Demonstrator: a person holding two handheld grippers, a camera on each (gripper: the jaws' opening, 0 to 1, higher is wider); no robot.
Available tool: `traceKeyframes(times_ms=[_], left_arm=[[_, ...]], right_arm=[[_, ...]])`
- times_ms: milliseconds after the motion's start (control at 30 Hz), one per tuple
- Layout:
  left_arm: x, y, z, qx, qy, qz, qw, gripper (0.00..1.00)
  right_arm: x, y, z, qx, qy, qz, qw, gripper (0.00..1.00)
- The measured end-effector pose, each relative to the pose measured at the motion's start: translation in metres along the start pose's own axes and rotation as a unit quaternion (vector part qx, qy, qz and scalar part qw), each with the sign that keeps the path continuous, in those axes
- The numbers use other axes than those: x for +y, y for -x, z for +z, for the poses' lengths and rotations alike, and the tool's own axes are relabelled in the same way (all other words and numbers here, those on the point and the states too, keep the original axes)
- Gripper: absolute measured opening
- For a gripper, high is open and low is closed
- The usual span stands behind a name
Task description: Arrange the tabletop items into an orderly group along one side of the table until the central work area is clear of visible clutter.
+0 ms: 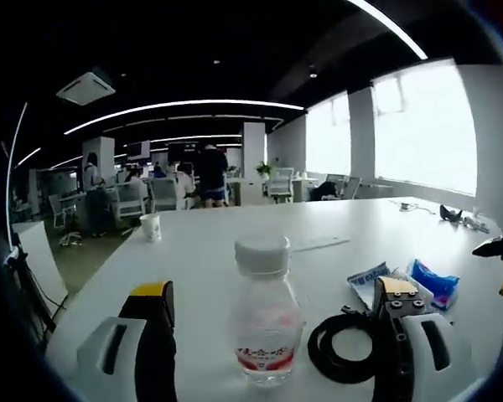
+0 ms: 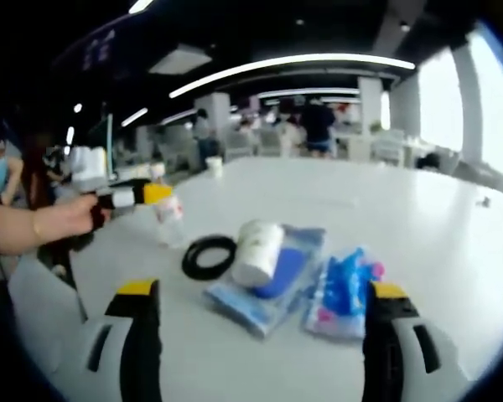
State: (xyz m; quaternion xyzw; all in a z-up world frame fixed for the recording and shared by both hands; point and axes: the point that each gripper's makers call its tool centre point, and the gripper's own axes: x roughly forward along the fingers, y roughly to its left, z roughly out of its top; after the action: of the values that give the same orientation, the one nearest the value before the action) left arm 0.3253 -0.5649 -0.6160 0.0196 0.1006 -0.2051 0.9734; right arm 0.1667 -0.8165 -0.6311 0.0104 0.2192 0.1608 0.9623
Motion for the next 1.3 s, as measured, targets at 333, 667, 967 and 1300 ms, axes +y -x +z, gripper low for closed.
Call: traceKeyframes(times_ms=[333, 667, 967, 1300], left_arm=[[0.006, -0.003, -0.020, 0.006, 0.005, 0.008, 0.9999, 0.84], [0.004, -0.006, -0.035, 0.013, 0.007, 0.011, 0.9998, 0.65], [0.001, -0.009, -0.044, 0.018, 0.003, 0.018, 0.9997, 0.46], [0.001, -0.011, -0.048, 0.020, -0.001, 0.021, 0.9996, 0.41]], right_arm=[[-0.004, 0.004, 0.000, -0.001, -0.001, -0.010, 1.0000, 1.00], [-0.006, 0.004, -0.002, 0.003, 0.001, -0.012, 0.9999, 1.00], [-0.006, 0.004, -0.004, 0.008, 0.006, -0.013, 0.9999, 1.00], [-0.010, 0.005, -0.009, 0.013, 0.002, -0.018, 0.9998, 1.00]])
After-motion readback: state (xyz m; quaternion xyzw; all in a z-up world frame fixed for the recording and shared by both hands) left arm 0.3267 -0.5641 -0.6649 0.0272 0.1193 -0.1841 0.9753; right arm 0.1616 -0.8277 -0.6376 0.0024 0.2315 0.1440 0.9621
